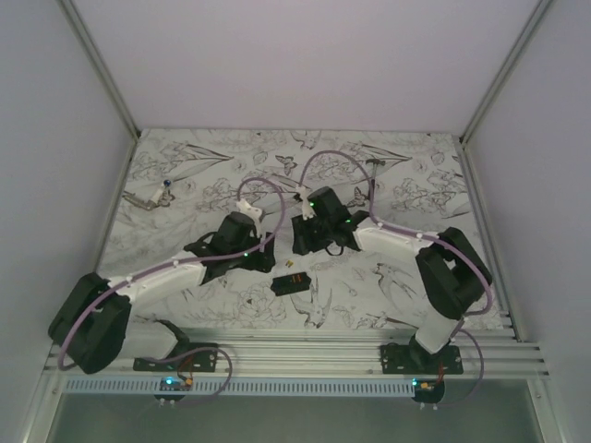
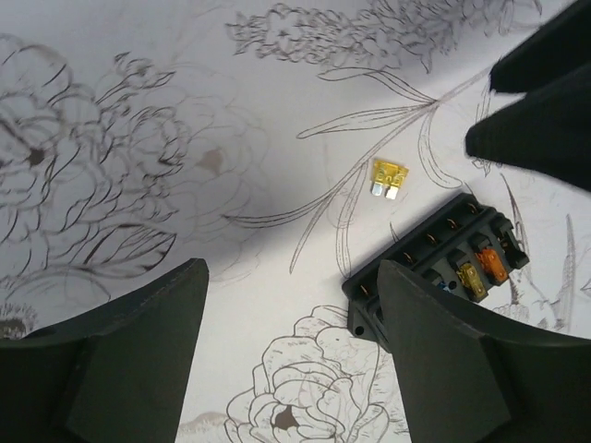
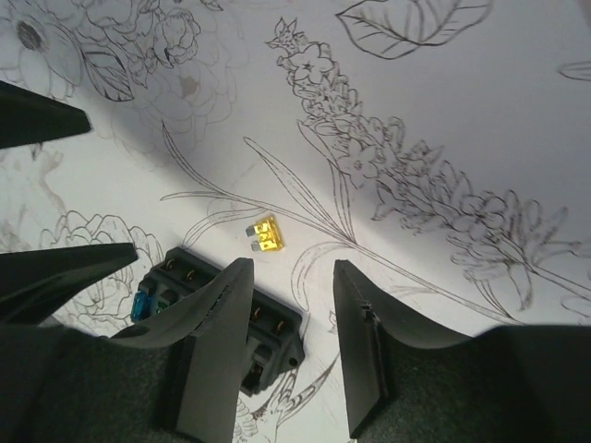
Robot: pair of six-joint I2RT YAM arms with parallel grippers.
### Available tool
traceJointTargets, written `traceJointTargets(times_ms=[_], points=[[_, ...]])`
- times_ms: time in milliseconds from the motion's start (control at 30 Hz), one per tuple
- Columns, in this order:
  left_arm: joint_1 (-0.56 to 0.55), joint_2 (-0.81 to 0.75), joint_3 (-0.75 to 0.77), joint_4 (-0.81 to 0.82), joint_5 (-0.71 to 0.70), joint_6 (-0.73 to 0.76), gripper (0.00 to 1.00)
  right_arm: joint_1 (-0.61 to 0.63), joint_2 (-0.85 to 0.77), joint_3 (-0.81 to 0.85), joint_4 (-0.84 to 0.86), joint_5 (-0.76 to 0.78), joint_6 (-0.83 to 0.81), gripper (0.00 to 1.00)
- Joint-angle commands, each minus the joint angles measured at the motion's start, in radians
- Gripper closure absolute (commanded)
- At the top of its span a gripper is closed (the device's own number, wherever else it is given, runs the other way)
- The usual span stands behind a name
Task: Snap on the fuse box
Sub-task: Adjust the fuse at the center of the board.
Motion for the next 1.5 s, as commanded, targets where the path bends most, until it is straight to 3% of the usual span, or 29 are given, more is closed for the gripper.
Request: traceJointTargets(times_ms=[0,167,400,733,1100,1200,1467], points=[[0.066,-0.083,-0.052,-0.065,0.059,-0.128,0.21,0.064,0.065,0.092,-0.076,0.097,-0.068,0.54],[0.158,-0.11,-0.081,-0.102,0.095,-0.201,0.15,0.137,0.149,0.184,-0.163,0.197,-0.102,0.54],[0.201,-0.126,-0.099,-0.109,0.106,-0.228,0.09,0.201,0.224,0.257,-0.254,0.275,-0.142,0.54],[0.215,-0.121,-0.101,-0.11,0.108,-0.242,0.05,0.185,0.248,0.255,-0.34,0.433,-0.208,0.55],[0.218,-0.123,-0.102,-0.11,0.112,-0.253,0.03,0.067,0.161,0.238,-0.311,0.42,-0.174,0.54],[0.218,-0.128,-0.106,-0.11,0.105,-0.258,0.02,0.11,0.136,0.235,-0.275,0.333,-0.155,0.51],[0.245,-0.134,-0.119,-0.12,0.104,-0.294,0.01,0.221,0.217,0.269,-0.258,0.344,-0.197,0.39]])
